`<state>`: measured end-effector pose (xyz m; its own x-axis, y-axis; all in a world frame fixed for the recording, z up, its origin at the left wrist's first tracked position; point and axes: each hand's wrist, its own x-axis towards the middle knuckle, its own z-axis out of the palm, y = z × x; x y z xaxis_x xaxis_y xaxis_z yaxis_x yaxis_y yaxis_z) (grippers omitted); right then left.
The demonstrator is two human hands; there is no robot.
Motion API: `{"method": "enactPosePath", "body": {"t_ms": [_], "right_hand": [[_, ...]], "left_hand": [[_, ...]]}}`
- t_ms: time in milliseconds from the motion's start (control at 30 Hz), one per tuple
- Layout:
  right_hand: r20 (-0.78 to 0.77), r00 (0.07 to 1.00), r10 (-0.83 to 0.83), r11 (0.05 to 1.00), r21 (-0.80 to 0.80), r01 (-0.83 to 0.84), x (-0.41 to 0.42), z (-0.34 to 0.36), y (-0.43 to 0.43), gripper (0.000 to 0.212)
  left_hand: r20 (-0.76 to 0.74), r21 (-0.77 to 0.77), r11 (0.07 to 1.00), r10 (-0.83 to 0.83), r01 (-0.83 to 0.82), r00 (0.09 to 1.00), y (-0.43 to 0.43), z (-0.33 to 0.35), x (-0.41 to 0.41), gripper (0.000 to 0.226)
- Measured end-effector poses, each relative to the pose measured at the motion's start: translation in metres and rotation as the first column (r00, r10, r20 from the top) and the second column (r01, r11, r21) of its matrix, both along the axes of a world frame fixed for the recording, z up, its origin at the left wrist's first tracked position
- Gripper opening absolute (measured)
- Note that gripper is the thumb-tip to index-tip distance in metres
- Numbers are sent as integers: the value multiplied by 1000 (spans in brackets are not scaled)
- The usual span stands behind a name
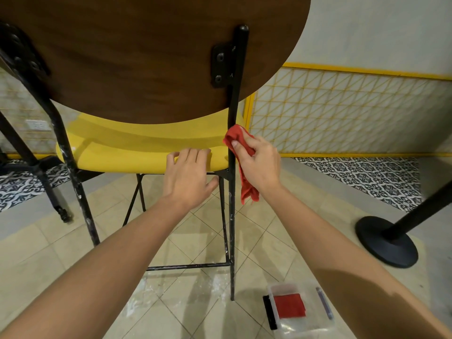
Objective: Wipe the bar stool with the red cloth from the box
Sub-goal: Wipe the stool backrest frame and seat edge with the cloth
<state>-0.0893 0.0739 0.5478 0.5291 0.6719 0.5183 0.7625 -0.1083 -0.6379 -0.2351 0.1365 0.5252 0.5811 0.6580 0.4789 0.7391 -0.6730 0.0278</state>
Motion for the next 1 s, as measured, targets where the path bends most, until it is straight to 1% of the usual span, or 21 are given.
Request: {"method": "enactPosePath", "body": {"t_ms": [100,167,200,233,300,367,433,500,633,667,733,833,867,1000], "right_hand": [[48,998,26,991,-131,-20,4,-3,-6,34],[120,992,41,977,-212,-15,10,1,-9,35],[161,986,44,974,-225,-7,11,5,-9,37],[185,982,41,977,-215,0,11,10,-7,38],[163,987,0,993,-117,19,5,24,0,41],[66,997,-47,999,16,46,-4,35,9,41],[-16,998,-56,996,64,56,-12,33,12,40],[-14,998,-63,998,6,63,-15,18,5,39],[82,996,-24,969,-243,44,-6,-3,-11,36],[122,992,-14,963,-266,46,-2,-1,-12,38],[191,982,-11,969,-241,58,3,8,-9,40],[191,981,-23,984,-167,55,5,14,-3,36],[193,981,-18,983,-177,52,5,10,-4,36],[216,973,88,943,-332,-11,10,-18,-15,35]], "left_hand": [[4,-3,1000,9,-9,1000,-1,0,1,59],[2,-5,1000,10,-10,1000,-2,1,1,59],[-1,-6,1000,11,-11,1000,-2,2,1,59],[-6,-10,1000,11,-11,1000,-2,2,0,59],[-20,-13,1000,5,-6,1000,-2,3,-2,61],[-29,-13,1000,2,-2,1000,0,4,-3,63],[-18,-23,1000,6,-7,1000,2,6,-2,65],[4,-41,999,14,-14,1000,2,7,0,64],[22,-64,997,34,-33,999,1,7,4,62],[24,-71,997,37,-36,999,1,7,4,61],[25,-74,997,38,-36,999,0,6,4,61],[22,-69,997,32,-31,999,1,5,3,59],[21,-68,997,28,-26,999,1,4,2,59],[6,-52,998,19,-18,1000,0,0,1,58]]}}
